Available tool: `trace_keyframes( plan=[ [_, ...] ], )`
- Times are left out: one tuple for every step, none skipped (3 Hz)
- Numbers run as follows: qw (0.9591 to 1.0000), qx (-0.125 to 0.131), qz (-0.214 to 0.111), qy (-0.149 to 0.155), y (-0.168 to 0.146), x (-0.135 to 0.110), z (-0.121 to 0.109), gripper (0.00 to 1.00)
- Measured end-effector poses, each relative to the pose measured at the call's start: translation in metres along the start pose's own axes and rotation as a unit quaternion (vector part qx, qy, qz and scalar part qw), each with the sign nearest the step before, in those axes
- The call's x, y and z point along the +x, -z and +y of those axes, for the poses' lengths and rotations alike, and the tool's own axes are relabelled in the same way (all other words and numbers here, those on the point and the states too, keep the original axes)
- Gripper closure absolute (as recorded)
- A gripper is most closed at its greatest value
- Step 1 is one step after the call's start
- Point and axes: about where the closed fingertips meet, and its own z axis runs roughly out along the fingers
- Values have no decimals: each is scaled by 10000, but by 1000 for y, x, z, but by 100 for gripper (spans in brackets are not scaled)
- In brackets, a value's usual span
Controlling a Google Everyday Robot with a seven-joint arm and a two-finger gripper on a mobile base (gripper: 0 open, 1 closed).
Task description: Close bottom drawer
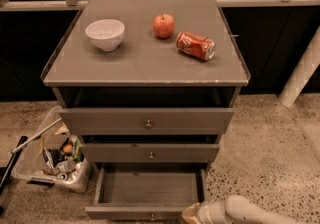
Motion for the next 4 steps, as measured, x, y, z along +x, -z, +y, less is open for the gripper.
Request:
trace_keyframes(
  plan=[
    [9998, 174, -16, -18, -21, 17, -8, 100],
    [9995, 311, -27, 30, -34, 27, -14, 100],
    [9990, 365, 22, 245, -47, 31, -12, 100],
    [9983, 336, 94, 472, -61, 35, -5, 100]
  ],
)
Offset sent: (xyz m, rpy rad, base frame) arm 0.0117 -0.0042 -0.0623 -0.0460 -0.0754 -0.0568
